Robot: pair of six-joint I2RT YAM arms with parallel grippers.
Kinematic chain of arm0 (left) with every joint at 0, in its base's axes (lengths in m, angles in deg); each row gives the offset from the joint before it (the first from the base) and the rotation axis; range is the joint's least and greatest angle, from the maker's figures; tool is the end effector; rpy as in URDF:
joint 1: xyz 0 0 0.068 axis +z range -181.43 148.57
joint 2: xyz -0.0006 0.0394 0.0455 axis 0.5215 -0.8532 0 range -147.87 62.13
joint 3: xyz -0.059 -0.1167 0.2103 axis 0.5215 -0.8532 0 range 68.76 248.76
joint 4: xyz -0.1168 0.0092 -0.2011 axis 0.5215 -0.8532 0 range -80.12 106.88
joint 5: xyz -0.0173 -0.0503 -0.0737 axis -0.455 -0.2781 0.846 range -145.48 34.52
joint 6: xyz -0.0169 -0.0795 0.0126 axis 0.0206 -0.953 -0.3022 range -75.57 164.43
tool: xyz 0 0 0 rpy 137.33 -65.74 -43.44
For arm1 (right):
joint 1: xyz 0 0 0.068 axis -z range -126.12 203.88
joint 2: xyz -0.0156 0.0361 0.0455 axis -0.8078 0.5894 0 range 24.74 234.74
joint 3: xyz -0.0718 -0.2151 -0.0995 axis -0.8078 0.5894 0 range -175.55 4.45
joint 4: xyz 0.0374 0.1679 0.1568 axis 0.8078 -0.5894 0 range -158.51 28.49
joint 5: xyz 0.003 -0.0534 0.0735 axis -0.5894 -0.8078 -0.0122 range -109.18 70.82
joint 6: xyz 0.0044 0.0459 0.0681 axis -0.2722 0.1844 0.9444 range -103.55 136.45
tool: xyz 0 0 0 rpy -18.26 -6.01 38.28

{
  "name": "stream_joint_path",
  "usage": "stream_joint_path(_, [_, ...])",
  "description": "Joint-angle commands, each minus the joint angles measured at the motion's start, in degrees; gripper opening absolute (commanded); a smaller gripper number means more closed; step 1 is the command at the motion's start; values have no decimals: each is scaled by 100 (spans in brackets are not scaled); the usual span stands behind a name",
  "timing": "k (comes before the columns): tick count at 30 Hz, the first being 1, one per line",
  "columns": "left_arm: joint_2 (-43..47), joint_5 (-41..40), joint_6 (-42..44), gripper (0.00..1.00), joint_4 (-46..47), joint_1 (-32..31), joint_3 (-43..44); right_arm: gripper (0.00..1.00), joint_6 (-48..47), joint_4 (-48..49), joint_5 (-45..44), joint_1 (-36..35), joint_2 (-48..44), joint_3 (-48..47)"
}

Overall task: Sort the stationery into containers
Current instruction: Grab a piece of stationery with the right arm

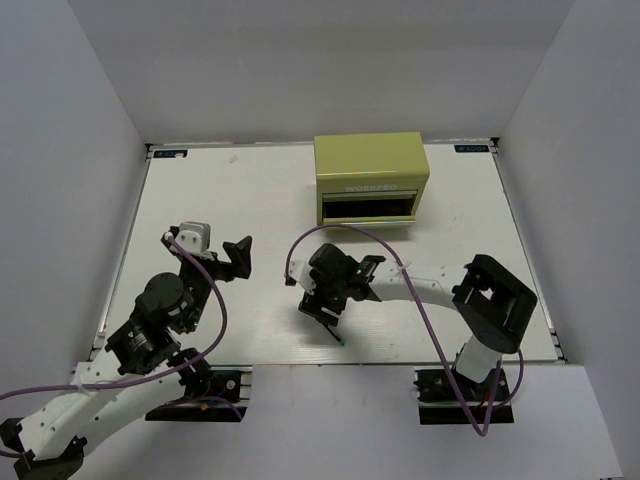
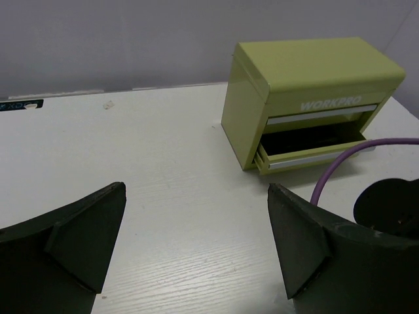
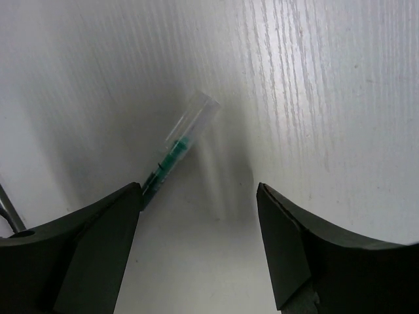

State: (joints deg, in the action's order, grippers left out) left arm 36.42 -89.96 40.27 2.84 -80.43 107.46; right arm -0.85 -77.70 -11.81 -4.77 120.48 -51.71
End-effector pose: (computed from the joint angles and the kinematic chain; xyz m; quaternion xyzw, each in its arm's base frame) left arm 0.1184 -0.0744 0.3208 0.0680 0.7092 -0.1102 0.6930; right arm 0.1632 0.2854 0.1401 -0.6018 0.7401 0.1611 0.2531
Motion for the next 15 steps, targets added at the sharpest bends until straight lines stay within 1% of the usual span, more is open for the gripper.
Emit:
stream_joint_path(1, [5, -120, -23, 100, 139, 13, -73, 77, 315, 195, -237, -172, 41, -237])
stream_joint_path(10, [-197, 47, -23, 100, 139, 13, -73, 77, 508, 142, -263, -348, 383, -185])
stream_joint_path(13, [-197, 99, -23, 100, 139, 13, -73, 71, 491, 168, -350, -340, 524, -88])
stream_joint_path(15, [-197, 222, -23, 100, 139, 13, -73, 61, 456, 168, -438, -313, 577, -62])
